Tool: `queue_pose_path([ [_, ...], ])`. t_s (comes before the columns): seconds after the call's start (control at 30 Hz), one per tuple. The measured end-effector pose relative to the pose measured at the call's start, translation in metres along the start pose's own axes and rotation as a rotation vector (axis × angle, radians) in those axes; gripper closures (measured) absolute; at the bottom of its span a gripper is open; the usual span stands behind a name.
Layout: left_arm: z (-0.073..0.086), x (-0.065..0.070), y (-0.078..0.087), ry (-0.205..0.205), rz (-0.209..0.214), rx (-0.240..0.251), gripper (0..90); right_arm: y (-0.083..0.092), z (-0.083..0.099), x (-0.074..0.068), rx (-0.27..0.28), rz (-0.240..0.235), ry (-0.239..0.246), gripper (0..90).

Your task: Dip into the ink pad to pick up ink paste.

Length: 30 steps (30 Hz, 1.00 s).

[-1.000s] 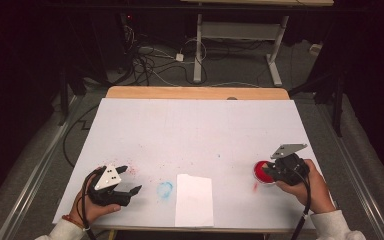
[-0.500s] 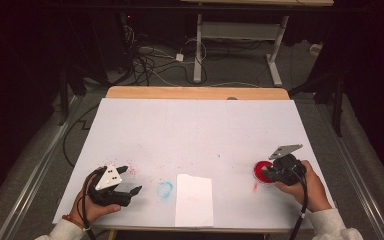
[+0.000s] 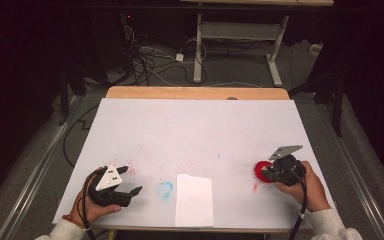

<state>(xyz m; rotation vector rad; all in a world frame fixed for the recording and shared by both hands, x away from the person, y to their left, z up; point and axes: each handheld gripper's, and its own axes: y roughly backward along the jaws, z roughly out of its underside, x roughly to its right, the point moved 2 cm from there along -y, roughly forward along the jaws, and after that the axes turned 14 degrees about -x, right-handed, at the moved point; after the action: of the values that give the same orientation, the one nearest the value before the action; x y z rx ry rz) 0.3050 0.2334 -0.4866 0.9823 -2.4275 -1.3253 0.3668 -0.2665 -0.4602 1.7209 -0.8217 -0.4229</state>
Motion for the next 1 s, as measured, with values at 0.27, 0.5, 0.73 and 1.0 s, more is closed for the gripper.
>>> queue_pose_path([
  [0.27, -0.0002, 0.0001, -0.0006, 0.004, -0.004, -0.005, 19.3, -0.0011, 0.0015, 0.0027, 0.011, -0.030, -0.021, 76.6],
  [0.5, -0.0004, 0.0003, 0.0000, 0.003, -0.004, -0.002, 19.3, -0.0012, 0.0012, 0.0013, 0.006, -0.017, -0.015, 76.6],
  [0.73, -0.0008, 0.0000, 0.0002, 0.003, -0.003, 0.001, 19.3, -0.0012, 0.0009, 0.0001, 0.001, -0.005, -0.013, 76.6],
  [1.0, -0.0020, 0.0004, -0.0004, -0.001, -0.001, -0.002, 19.4, -0.0009, 0.0007, -0.0012, 0.006, 0.012, 0.001, 76.5],
])
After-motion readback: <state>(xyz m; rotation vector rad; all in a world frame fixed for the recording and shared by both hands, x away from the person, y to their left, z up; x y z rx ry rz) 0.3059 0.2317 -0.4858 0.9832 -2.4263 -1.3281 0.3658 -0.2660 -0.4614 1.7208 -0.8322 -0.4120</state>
